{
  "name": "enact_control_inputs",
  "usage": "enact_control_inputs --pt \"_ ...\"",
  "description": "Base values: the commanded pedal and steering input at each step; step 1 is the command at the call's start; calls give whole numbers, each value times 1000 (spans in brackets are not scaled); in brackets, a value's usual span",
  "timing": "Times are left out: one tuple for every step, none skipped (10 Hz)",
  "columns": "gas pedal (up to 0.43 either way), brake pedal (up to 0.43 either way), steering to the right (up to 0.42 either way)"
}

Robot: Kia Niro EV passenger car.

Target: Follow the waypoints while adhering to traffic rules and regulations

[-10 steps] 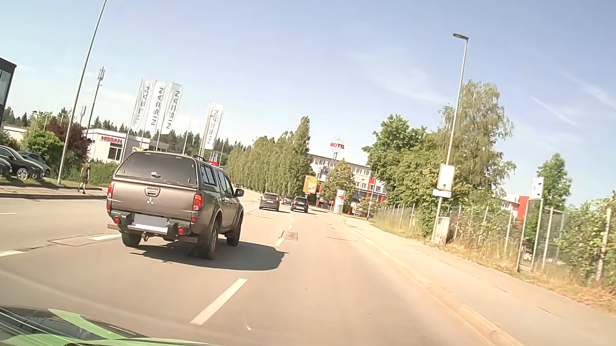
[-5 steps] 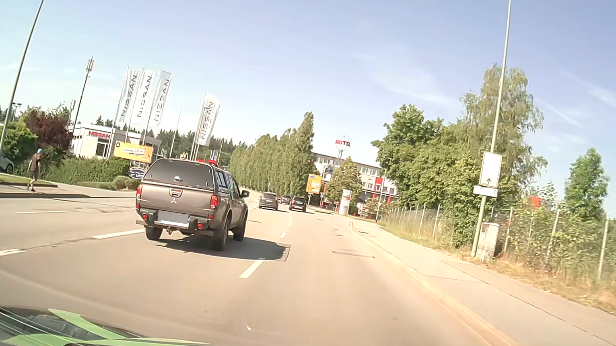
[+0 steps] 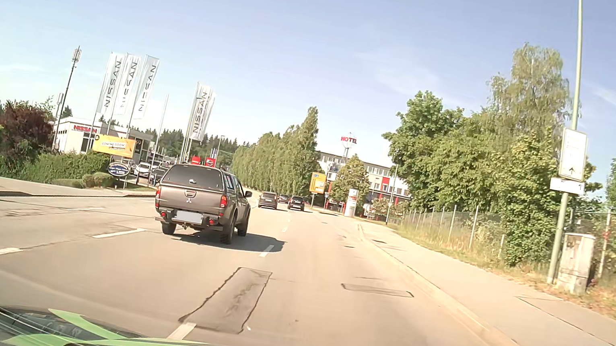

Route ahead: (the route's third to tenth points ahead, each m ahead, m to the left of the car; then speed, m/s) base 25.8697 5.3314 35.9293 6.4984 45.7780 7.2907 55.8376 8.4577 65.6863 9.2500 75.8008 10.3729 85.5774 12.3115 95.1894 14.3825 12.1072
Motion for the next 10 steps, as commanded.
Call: enact_control_inputs --pt "87 0 -9" --pt "87 0 -9" --pt "87 0 -9" --pt "87 0 -11" --pt "87 0 -11" --pt "87 0 -11" --pt "87 0 -11" --pt "87 0 -11" --pt "87 0 -11" --pt "87 0 -11"
